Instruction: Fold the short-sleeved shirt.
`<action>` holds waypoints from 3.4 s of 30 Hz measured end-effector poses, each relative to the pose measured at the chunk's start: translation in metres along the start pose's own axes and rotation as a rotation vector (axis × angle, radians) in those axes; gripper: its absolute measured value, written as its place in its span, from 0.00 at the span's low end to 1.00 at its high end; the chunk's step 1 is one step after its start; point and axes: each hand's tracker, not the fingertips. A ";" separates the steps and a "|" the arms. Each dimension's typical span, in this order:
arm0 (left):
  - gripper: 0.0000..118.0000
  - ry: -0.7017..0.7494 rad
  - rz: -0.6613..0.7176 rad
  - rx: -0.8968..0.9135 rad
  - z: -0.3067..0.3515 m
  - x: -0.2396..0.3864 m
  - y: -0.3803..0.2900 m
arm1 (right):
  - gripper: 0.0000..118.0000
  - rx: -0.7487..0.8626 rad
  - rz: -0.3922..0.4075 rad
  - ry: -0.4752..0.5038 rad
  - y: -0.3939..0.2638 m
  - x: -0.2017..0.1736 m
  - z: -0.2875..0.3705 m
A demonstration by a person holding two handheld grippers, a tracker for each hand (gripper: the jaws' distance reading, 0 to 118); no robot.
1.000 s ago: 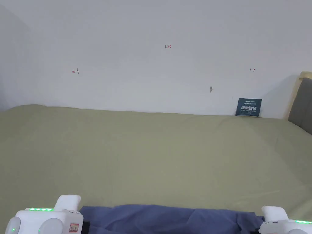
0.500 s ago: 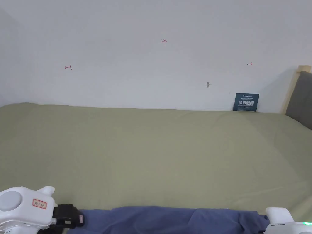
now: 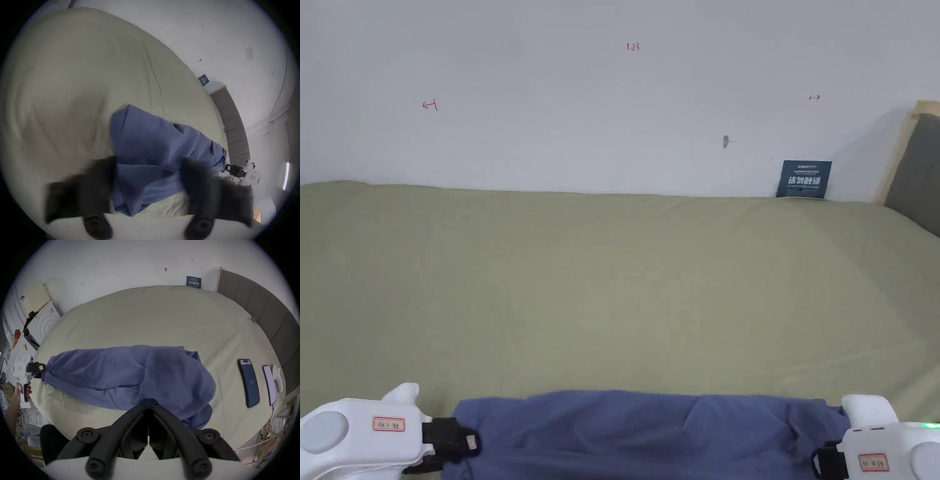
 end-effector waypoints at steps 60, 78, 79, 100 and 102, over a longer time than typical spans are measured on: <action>0.01 -0.272 -0.115 -0.166 -0.195 0.184 -0.083 | 0.00 0.043 -0.083 0.036 -0.027 0.021 -0.010; 0.00 -0.147 -0.096 -0.132 -0.083 0.093 -0.003 | 0.00 0.035 -0.059 0.047 -0.028 0.017 -0.010; 0.00 -0.120 -0.115 -0.134 -0.083 0.090 -0.004 | 0.00 0.038 -0.056 0.045 -0.028 0.016 -0.010; 0.73 -0.488 0.276 -0.092 -0.145 0.085 -0.020 | 0.00 0.040 -0.066 0.037 -0.032 0.022 -0.006; 0.60 -0.414 0.220 -0.096 -0.144 0.085 -0.021 | 0.00 0.037 -0.068 0.036 -0.032 0.023 -0.007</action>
